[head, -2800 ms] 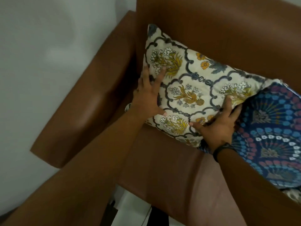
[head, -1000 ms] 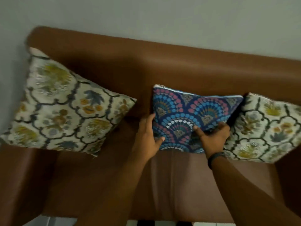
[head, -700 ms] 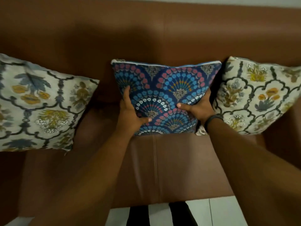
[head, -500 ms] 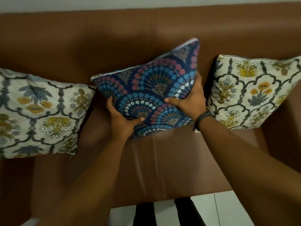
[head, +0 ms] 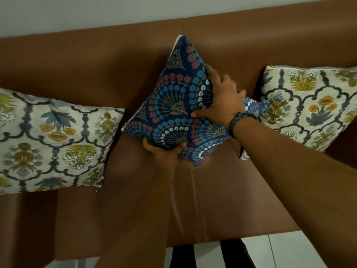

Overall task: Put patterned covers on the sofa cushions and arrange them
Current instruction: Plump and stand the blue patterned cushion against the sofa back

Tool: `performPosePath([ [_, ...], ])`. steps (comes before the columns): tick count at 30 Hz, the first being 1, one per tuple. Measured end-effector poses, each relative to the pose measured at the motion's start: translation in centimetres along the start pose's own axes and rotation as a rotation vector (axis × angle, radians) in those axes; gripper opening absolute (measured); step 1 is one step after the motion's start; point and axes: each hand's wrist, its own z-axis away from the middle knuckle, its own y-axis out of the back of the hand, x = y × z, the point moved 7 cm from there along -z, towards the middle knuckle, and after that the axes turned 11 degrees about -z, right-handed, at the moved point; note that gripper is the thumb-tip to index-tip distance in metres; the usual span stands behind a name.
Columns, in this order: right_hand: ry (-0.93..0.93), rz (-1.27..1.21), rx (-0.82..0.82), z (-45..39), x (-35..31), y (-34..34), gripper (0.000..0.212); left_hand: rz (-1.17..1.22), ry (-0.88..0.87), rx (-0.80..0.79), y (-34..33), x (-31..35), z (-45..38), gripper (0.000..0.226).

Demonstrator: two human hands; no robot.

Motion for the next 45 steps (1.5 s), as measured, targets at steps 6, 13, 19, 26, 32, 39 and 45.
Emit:
performPosePath([
  [6, 0.004, -0.048, -0.012, 0.4, 1.3, -0.3, 0.14, -0.042, -0.074, -0.006, 0.0, -0.7, -0.8, 0.14],
  [13, -0.136, -0.401, 0.11, 5.7, 8.1, 2.1, 0.133, -0.091, -0.013, -0.004, 0.5, -0.7, 2.4, 0.118],
  [19, -0.552, -0.734, 0.297, 13.5, 25.5, 8.1, 0.099, -0.628, 0.04, -0.285, -9.2, 2.9, 11.2, 0.05],
  [26, -0.749, -0.936, 0.405, 13.2, 41.7, 15.2, 0.142, -0.78, -0.534, -0.576, -29.6, 11.0, 18.2, 0.11],
  [32, -0.596, -0.864, 0.215, 6.9, 44.7, 15.4, 0.138, -0.938, -0.463, -0.269, -34.4, 10.0, 16.1, 0.149],
  [39, -0.415, -0.676, 0.291, 6.9, 41.8, 18.4, 0.116, -0.639, -0.439, -0.319, -35.4, 8.7, 16.2, 0.141],
  [45, -0.237, -0.227, 0.375, 5.6, 36.3, 25.9, 0.125, -0.279, -0.294, -0.423, -38.3, 9.5, 17.6, 0.138],
])
